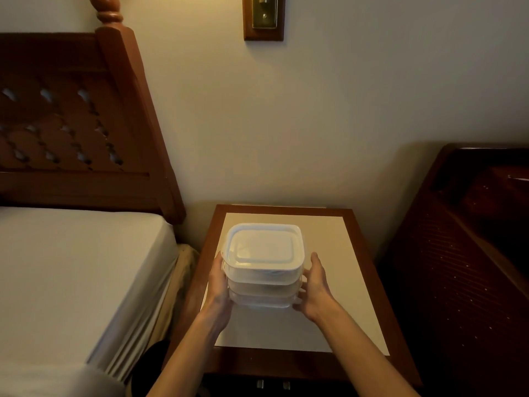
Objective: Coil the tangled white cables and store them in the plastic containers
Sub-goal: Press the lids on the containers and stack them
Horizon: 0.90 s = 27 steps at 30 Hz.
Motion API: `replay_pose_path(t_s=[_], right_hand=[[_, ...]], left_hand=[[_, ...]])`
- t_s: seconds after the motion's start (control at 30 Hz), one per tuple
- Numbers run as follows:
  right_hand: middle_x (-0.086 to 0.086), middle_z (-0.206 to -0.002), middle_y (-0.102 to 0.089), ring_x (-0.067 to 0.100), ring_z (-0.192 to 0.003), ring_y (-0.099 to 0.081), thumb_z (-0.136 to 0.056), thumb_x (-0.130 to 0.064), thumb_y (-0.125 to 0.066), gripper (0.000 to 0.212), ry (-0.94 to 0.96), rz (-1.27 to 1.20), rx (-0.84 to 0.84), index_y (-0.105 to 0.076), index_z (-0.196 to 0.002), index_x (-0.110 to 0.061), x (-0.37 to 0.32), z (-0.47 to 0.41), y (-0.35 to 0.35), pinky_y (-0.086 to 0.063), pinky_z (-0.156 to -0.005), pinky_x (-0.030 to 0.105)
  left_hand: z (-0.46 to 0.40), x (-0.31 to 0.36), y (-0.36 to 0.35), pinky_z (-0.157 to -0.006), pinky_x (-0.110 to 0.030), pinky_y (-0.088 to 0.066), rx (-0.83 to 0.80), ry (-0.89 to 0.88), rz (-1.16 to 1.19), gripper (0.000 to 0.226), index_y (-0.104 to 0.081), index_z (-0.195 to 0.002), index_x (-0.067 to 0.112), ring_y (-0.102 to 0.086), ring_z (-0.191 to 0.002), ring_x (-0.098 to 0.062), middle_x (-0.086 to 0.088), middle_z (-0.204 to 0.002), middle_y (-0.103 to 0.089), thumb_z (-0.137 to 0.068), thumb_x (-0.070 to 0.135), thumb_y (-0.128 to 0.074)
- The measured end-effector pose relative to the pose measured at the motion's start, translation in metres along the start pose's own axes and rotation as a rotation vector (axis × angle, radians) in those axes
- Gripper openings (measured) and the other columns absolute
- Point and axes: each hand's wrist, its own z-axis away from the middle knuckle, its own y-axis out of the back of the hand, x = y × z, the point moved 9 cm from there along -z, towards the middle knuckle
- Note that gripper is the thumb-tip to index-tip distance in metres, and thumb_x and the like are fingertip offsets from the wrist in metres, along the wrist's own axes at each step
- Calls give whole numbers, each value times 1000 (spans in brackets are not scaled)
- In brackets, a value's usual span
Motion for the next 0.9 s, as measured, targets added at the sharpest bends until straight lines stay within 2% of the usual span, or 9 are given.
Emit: replay_pose_path(t_s=[0.03, 0.1, 0.23, 0.3, 0.4, 0.5, 0.6, 0.7, 0.9], right_hand=[[12, -117, -64, 31, -102, -59, -96, -63, -29, 62, 24, -13, 7, -53, -133, -20, 5, 1, 2, -52, -89, 49], [11, -113, -67, 29, -104, -60, -99, -58, -31, 55, 94, 13, -8, -58, -129, -21, 11, -1, -1, -51, -96, 51], [8, -104, -73, 30, -103, -65, -98, -54, -39, 42, 173, 52, -65, -70, -109, -27, 5, -15, -21, -54, -90, 57], [9, -103, -74, 31, -102, -66, -96, -51, -46, 38, 179, 60, -71, -71, -107, -25, -4, -27, -29, -54, -88, 57], [12, -101, -74, 33, -100, -66, -94, -34, -55, 27, 181, 104, -57, -72, -104, -16, -24, -51, -45, -56, -88, 53], [14, -102, -73, 34, -100, -66, -94, -21, -51, 24, 181, 141, -76, -71, -102, -10, -45, -79, -70, -56, -89, 50], [12, -102, -74, 31, -99, -67, -95, -21, -50, 24, 187, 166, -90, -70, -102, -11, -64, -109, -94, -58, -86, 45], [10, -102, -73, 28, -97, -67, -97, -22, -50, 22, 191, 194, -103, -69, -104, -13, -82, -130, -118, -58, -82, 42], [12, -110, -70, 29, -102, -65, -98, -23, -49, 24, 188, 221, -93, -66, -109, -11, -110, -161, -142, -55, -89, 46]], left_hand=[[1, -3, 1, -66, -26, -52, 2, 0, -5, 30, -65, -101, 35, -70, -84, -3, 14, -88, -74, -102, 42, -35], [1, -8, 3, -68, -27, -50, 18, 2, -23, 29, -63, -105, 36, -68, -84, 1, 17, -89, -73, -101, 43, -35], [-13, -10, 8, -88, -38, -53, 27, -66, -60, 29, -62, -116, 39, -66, -106, -13, 9, -110, -71, -102, 44, -38], [-27, -6, 10, -91, -40, -53, 39, -75, -62, 32, -64, -114, 40, -66, -106, -14, 8, -110, -71, -100, 49, -37], [-59, 8, 10, -92, -46, -53, 33, -103, -76, 35, -65, -117, 35, -67, -106, -21, 1, -113, -71, -100, 51, -38], [-102, 16, 16, -96, -52, -51, 48, -40, -54, 47, -66, -119, 30, -64, -110, -28, -4, -116, -70, -96, 59, -36], [-144, 21, 20, -101, -54, -46, 42, 35, -24, 55, -66, -120, 25, -62, -112, -32, -10, -118, -69, -91, 61, -38], [-178, 33, 20, -98, -51, -47, 21, 65, 10, 57, -66, -121, 19, -61, -113, -34, -15, -120, -67, -90, 59, -42], [-222, 42, 17, -99, -52, -46, -35, 86, -34, 60, -67, -119, 26, -63, -112, -31, -7, -118, -69, -82, 68, -44]])
